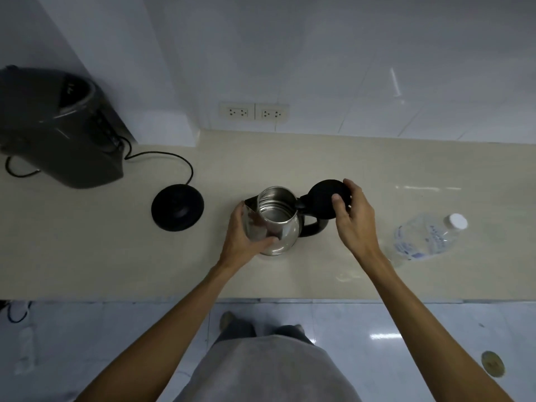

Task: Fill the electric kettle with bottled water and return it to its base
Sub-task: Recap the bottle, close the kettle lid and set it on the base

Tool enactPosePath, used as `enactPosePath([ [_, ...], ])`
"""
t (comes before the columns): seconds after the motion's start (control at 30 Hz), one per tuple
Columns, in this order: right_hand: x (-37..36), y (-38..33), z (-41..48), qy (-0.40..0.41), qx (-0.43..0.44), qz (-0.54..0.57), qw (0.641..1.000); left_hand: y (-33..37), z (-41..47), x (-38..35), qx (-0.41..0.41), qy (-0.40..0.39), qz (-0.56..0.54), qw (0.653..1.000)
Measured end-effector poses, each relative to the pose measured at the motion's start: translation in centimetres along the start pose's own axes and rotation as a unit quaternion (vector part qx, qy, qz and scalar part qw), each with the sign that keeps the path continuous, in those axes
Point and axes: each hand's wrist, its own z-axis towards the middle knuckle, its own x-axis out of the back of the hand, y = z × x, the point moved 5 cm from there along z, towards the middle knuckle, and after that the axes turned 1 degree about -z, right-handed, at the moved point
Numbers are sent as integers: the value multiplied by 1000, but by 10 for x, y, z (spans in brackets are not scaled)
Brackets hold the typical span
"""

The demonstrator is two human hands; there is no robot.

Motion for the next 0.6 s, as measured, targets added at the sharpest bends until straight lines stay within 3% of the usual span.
enactPosePath([
  [0.17, -10, -28, -6, 4, 99, -41, 994, 8, 12, -4, -26, -45, -2, 999],
  [0.33, -56, -62, -9, -72, 226, -82, 968, 7, 11, -3, -16, -48, -23, 998],
  [0.6, -114, -64, 4, -190, 241, -241, 920, 2, 11, -4, 1, -53, -39, 998],
])
